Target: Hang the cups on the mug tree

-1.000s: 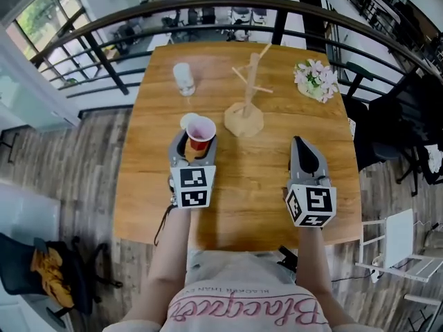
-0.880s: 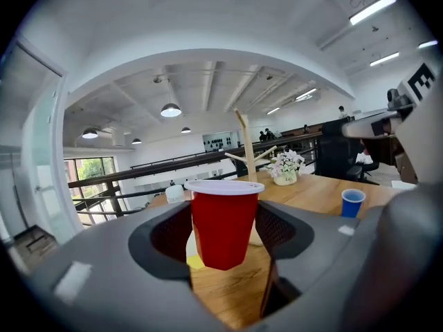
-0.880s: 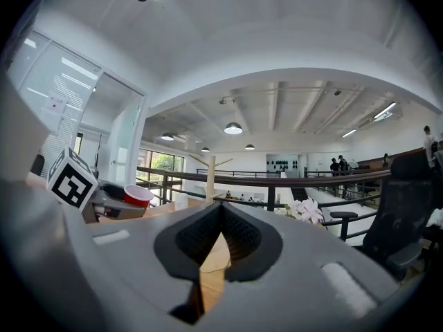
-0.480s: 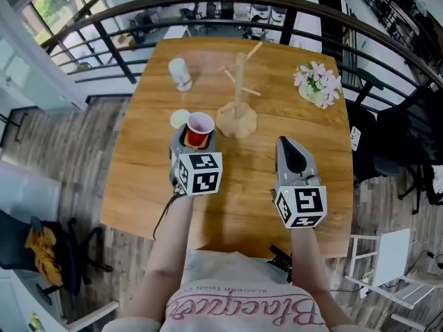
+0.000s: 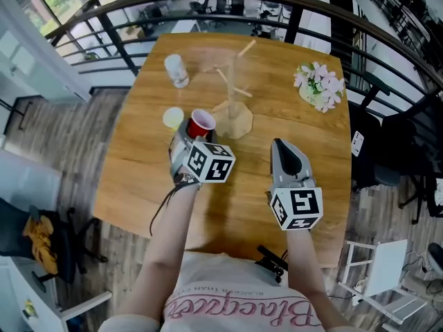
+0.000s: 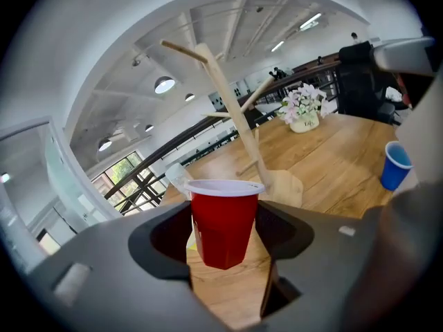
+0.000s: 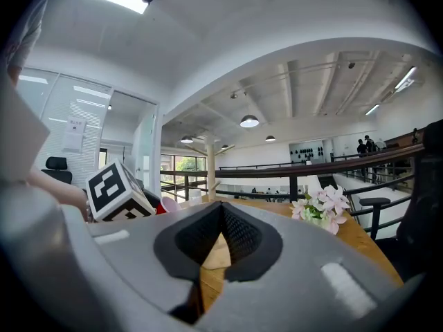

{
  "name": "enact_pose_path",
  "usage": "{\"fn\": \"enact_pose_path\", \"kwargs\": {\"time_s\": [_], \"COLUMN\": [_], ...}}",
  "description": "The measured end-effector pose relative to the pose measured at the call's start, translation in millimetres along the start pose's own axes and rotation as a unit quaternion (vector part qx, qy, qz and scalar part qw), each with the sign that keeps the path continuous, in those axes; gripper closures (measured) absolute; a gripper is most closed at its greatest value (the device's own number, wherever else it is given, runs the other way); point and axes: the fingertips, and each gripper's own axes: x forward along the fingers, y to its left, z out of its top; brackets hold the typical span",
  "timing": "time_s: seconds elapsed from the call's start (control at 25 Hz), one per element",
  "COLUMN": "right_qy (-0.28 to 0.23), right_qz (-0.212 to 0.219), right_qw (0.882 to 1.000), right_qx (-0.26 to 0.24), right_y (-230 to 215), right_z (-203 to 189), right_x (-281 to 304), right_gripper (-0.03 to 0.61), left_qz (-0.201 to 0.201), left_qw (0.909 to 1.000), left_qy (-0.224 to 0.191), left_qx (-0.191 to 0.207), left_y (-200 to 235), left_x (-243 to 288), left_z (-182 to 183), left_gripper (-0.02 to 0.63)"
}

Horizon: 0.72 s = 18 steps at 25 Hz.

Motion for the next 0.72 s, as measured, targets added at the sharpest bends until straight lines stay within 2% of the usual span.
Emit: {"fn": "enact_pose_path", "kwargs": {"time_s": [0.2, 0.4, 0.56, 0.72], "right_qy": [0.001, 0.006, 0.007, 0.008], "right_qz": [-0.007, -0.017, -0.030, -0.039], "right_qw": [1.000, 1.000, 0.999, 0.998], "right_qx": [0.014, 0.025, 0.037, 0.044], "right_y": [-13, -25, -36, -42], "right_z": [-7, -15, -18, -21], "right_x": [0, -1, -2, -3], "right_gripper": [0.577, 0.577, 0.577, 0.577], "left_qz": [0.008, 0.012, 0.013, 0.014], "left_qw": [0.9980, 0.9915, 0.9820, 0.9660], "left_qy": [0.035, 0.055, 0.065, 0.075], "left_qx": [0.052, 0.117, 0.177, 0.247], "left_y": [-10, -17, -23, -31], "left_x": [19, 35, 42, 50], "left_z": [1, 7, 15, 22], "left_gripper": [0.313, 0.311, 0.311, 0.308]}}
